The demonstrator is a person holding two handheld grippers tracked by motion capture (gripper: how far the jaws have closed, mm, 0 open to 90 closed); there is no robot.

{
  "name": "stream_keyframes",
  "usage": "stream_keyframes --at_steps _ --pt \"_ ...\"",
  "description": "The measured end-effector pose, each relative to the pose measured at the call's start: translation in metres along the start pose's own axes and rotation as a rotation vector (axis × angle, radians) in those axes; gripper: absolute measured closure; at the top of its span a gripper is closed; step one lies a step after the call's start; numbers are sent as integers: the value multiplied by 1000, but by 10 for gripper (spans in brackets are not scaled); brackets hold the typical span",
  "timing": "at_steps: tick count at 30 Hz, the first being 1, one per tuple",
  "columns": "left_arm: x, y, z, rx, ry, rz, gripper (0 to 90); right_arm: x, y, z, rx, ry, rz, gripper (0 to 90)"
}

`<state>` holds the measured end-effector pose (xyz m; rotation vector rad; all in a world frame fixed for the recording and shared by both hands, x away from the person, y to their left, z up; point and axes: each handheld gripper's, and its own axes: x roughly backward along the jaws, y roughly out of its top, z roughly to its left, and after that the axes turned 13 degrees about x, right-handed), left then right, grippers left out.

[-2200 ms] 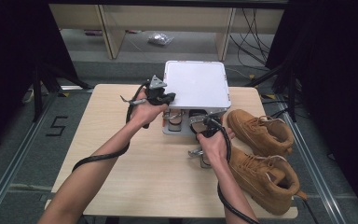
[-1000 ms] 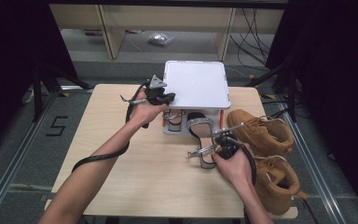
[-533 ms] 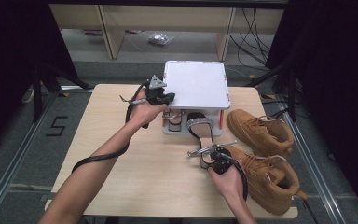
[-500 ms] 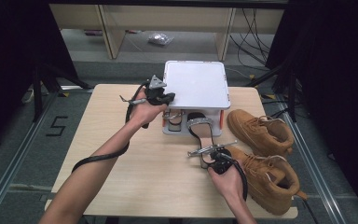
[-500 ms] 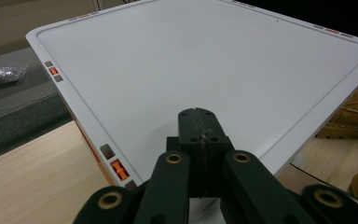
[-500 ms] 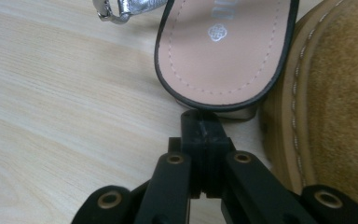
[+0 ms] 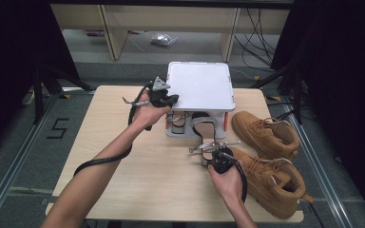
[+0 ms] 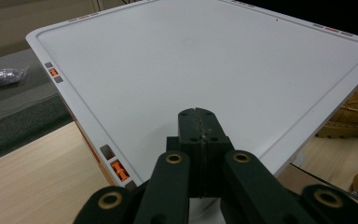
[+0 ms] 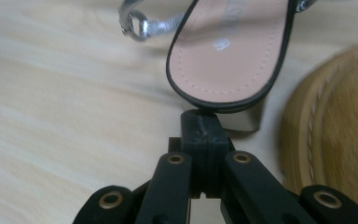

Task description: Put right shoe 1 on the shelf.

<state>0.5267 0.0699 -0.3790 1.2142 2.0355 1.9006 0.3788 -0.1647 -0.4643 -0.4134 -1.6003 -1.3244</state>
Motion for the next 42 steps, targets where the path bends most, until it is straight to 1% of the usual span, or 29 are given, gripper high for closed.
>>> stream_keyframes --at_steps 1,2,3,4,7,8,9,10,11,15,16,18,21,22,23,24,25,26,27,28,31,32,33,35,36,38,39,40,42 --pt "0 0 0 2 -2 0 897 -1 2 -1 24 -21 -10 900" --pt "0 0 0 2 -2 0 897 -1 2 -1 24 -21 -10 900" --pt "0 0 0 3 -3 -1 897 -3 5 0 25 -14 -40 900" --pt "0 0 0 1 -3 0 897 -2 8 1 2 -9 -16 900" --pt "0 0 0 -2 -2 0 897 -3 11 1 6 -6 -22 900" --pt "0 0 0 -3 -2 0 897 -4 15 -1 20 -12 -42 900" --pt "0 0 0 -3 1 1 897 -4 17 0 3 0 -33 900" --pt "0 0 0 -3 1 1 897 -5 19 -1 19 -1 -53 900" --pt "0 0 0 -3 -1 0 897 -5 22 -1 21 -6 -53 900" --pt "0 0 0 -3 -2 1 897 -8 32 -2 -6 -2 -59 900" --pt "0 -1 -1 -5 0 -1 897 -10 34 -4 26 -11 -75 900" --pt "0 -1 -1 -6 1 -2 897 -13 39 -4 15 -20 -75 900" --pt "0 -1 0 -3 -4 -2 898 -14 43 -2 -5 -11 -82 900" --pt "0 0 1 -1 -7 -1 898 -16 47 -4 25 -14 -105 900" --pt "0 0 0 -2 -4 2 898 -16 49 -3 8 -6 -105 900" --pt "0 0 0 -2 -4 2 898 -16 49 -3 8 -6 -105 900" --pt "0 0 0 -4 -7 3 898 -17 53 -4 4 -19 -100 900" --pt "0 0 0 -4 -6 5 898 -17 55 -1 -39 -1 -106 900" --pt "0 0 0 -4 -6 5 898 -17 55 -1 -39 -1 -106 900" --pt "0 0 0 -4 -6 5 898 -18 57 -4 -11 -13 -102 900" --pt "0 0 0 -4 -7 3 898 -20 59 -7 -10 -2 -115 900" --pt "0 0 0 -4 -7 3 898 -20 60 -7 -29 -1 -120 900" --pt "0 0 0 -5 -7 4 899 -20 61 -9 -22 -9 -123 900" --pt "0 0 0 -5 -7 5 898 -20 62 -9 -30 -16 -124 900" --pt "0 0 0 -5 -6 6 898 -20 63 -11 -15 -23 -130 900" --pt "0 0 0 -2 -8 6 898 -21 65 -13 -34 -28 -132 900" --pt "0 0 0 -2 -8 6 899 -21 65 -13 -34 -28 -132 900" --pt "0 0 0 -4 -8 7 899 -21 66 -16 -19 -46 -135 900" --pt "0 0 0 -5 -8 7 899 -21 67 -17 -33 -46 -136 900"
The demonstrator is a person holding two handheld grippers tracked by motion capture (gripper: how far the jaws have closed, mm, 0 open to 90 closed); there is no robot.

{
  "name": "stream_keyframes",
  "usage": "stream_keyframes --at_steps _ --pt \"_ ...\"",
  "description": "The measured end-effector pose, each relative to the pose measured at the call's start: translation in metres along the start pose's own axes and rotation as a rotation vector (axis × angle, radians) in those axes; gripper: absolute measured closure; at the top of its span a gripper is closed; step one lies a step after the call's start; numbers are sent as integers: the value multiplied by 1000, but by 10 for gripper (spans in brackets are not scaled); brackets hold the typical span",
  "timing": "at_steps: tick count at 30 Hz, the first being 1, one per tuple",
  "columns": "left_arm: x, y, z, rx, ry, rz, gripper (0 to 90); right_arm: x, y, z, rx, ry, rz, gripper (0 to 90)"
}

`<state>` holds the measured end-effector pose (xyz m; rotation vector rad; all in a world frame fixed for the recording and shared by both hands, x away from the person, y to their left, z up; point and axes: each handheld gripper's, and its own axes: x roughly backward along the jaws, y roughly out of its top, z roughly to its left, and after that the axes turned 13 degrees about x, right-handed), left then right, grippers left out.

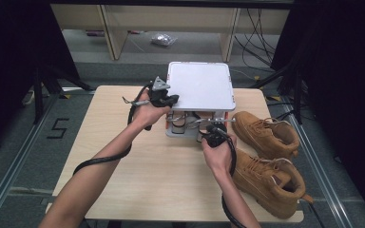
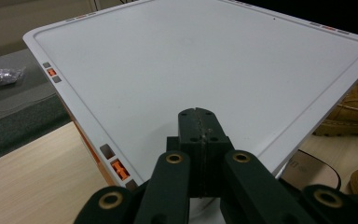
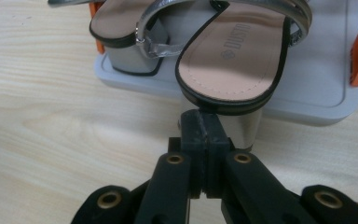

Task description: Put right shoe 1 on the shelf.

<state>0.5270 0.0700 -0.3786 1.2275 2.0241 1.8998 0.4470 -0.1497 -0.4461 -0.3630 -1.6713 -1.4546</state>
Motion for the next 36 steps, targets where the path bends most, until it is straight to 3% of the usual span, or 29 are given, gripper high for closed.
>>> stream_keyframes --at_steps 3,4,6,10,11,12,13,14,15,22,23,26,29,36 --pt "0 0 0 -1 0 0 898 -1 1 -2 -9 -12 8 900" --pt "0 0 0 -1 0 -1 899 -2 3 0 -48 -13 8 900" --pt "0 0 0 -2 1 0 899 -2 2 -2 -35 -12 7 900" --pt "0 0 0 -4 0 -1 899 -7 -1 -5 -53 -22 6 900" --pt "0 0 0 -4 -1 -1 899 -9 -3 -7 -21 -28 3 900" --pt "0 0 0 -4 -1 0 898 -10 -2 -4 -54 -29 -7 900" --pt "0 0 0 -5 0 0 899 -10 -2 -7 -8 -30 -7 900" --pt "0 0 0 -5 1 0 898 -10 0 -4 -48 -26 -6 900" --pt "0 0 0 -5 1 0 899 -11 0 -7 0 -34 -12 900" --pt "1 0 0 -7 0 4 899 -17 5 -7 -5 -74 -19 895" --pt "1 0 0 -8 0 5 899 -18 5 -11 36 -78 -26 895" --pt "1 0 0 -8 0 4 899 -21 7 -10 24 -91 -36 886" --pt "1 0 -1 -9 1 3 899 -24 8 -11 55 -111 -39 882" --pt "1 0 -1 -8 0 3 899 -33 8 -12 78 -130 -63 868"
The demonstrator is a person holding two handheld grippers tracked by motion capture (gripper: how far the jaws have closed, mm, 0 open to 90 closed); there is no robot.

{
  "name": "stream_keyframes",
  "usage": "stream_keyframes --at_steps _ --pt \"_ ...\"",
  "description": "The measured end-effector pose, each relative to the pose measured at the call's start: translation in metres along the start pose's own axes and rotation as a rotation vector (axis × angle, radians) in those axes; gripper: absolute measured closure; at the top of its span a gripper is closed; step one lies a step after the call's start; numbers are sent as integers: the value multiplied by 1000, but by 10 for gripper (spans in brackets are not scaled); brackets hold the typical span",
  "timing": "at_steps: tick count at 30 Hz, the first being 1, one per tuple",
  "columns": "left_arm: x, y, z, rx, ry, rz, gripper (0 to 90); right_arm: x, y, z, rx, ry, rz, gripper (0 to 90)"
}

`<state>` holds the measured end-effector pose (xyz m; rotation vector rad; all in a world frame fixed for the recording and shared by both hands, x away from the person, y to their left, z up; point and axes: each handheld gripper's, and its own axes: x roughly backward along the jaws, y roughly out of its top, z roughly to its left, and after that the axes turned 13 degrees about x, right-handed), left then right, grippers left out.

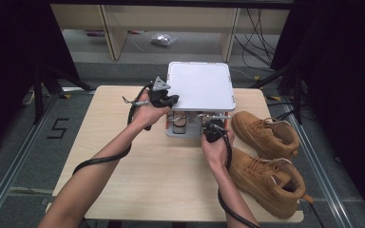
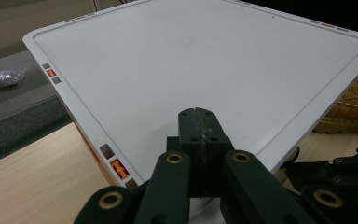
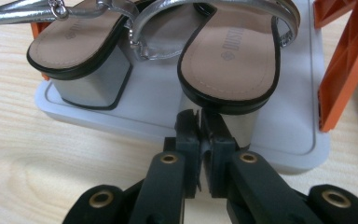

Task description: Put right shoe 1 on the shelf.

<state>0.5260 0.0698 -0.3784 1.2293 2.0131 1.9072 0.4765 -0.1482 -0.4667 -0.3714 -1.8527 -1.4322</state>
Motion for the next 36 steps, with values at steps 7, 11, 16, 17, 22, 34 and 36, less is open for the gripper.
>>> stream_keyframes --at_steps 7,11,16,17,22,34,36 --pt "0 0 0 -4 1 3 899 -6 2 0 19 -11 -15 872" --pt "0 1 0 -7 2 5 899 -11 -1 0 10 -14 6 871" --pt "0 1 0 -6 3 5 899 -13 0 0 18 -22 3 870" --pt "0 0 -1 -6 4 4 899 -13 0 -1 19 -21 3 869" --pt "0 0 -1 -4 4 3 899 -14 2 -1 26 -19 18 865" --pt "0 0 2 23 -6 -5 897 8 6 0 32 61 4 724" --pt "0 0 1 23 -5 -4 897 22 7 -3 14 80 7 723"
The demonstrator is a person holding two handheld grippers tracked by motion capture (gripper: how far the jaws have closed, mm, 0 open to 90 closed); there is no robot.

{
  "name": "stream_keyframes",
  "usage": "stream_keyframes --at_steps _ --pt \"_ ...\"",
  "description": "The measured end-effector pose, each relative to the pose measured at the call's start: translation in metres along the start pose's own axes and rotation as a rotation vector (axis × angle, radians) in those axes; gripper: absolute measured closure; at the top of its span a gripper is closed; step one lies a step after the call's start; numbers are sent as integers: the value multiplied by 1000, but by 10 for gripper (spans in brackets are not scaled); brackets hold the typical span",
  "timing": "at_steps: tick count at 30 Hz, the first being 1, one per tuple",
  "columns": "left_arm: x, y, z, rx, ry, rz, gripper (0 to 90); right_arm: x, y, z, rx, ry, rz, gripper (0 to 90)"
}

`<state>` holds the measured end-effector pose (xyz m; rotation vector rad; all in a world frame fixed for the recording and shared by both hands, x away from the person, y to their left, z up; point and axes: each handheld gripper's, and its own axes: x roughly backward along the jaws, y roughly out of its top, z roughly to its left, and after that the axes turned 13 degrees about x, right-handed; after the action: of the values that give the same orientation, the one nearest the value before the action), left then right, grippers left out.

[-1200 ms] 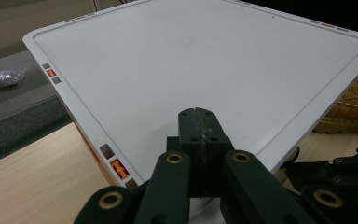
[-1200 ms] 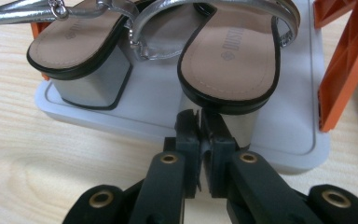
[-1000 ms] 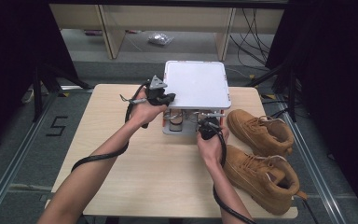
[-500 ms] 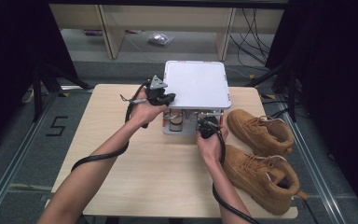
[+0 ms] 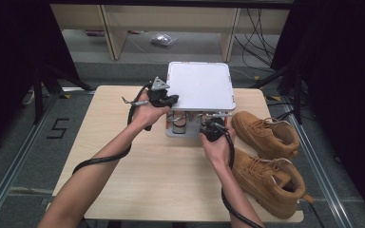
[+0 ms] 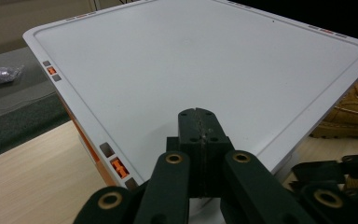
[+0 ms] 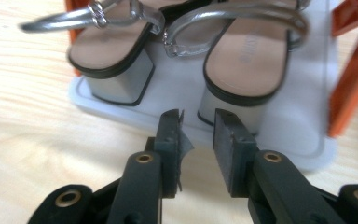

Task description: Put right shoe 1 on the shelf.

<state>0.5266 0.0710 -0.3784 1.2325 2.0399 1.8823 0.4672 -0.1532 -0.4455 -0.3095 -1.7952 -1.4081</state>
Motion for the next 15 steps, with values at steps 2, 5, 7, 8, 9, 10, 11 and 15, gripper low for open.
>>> stream_keyframes --at_steps 2,5,7,8,9,10,11,15 --pt "0 0 0 0 2 0 896 14 1 -4 -29 7 -12 760" --pt "0 0 -1 -2 6 -1 896 34 1 -10 -38 17 15 830" --pt "0 0 -1 -1 8 0 894 39 1 -12 -21 17 19 846" --pt "0 0 -1 1 8 -1 893 46 0 -12 -38 13 20 855" --pt "1 0 0 -4 10 6 892 50 -1 -16 -5 13 25 854" --pt "1 0 0 -5 10 7 891 54 0 -15 -41 24 27 854" --pt "1 0 0 -5 11 6 890 55 -2 -17 -26 21 28 853" --pt "0 0 -1 3 14 -6 867 56 -4 -20 -5 29 35 838"
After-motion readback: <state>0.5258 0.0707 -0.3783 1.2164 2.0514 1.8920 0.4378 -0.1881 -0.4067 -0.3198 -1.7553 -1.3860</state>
